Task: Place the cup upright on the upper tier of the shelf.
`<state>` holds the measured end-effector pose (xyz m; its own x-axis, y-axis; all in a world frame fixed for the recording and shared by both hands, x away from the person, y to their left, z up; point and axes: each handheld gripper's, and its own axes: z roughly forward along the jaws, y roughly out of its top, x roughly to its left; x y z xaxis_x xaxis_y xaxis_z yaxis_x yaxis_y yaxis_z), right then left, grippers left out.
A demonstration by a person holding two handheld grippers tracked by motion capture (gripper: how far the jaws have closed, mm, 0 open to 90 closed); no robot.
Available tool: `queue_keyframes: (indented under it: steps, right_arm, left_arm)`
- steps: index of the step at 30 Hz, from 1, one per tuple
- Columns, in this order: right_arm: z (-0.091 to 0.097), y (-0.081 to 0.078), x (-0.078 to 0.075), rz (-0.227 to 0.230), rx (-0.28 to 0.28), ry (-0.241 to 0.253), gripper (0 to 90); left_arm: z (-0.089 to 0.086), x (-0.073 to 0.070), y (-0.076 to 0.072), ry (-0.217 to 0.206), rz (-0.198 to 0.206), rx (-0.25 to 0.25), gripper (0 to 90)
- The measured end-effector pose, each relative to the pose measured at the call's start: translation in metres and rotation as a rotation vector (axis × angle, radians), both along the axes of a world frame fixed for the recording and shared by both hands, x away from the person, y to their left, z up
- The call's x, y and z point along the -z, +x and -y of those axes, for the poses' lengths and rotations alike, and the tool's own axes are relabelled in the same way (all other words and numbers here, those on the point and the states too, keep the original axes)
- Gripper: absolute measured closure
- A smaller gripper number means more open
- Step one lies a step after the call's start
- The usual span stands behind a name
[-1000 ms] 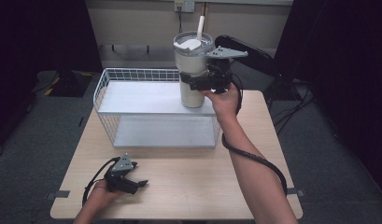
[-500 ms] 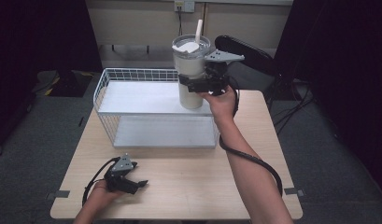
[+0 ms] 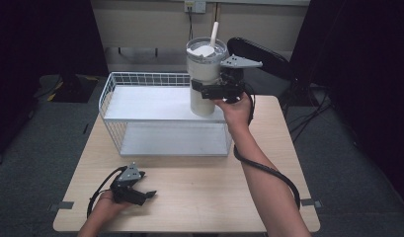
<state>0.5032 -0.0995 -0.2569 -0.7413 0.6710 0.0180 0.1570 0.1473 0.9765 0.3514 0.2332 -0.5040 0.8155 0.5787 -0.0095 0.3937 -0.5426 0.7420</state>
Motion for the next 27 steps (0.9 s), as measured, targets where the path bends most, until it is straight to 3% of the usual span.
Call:
queue_keyframes:
  steps: [21,27]
  right_arm:
    - [0.0001,-0.0053,0.0046,0.002,0.032,0.017,8.8]
    - [0.0025,-0.007,0.0089,0.001,0.033,0.001,9.5]
  left_arm:
    - [0.0,0.0,0.0,0.0,0.0,0.0,14.5]
    - [0.0,0.0,0.0,0.0,0.0,0.0,14.5]
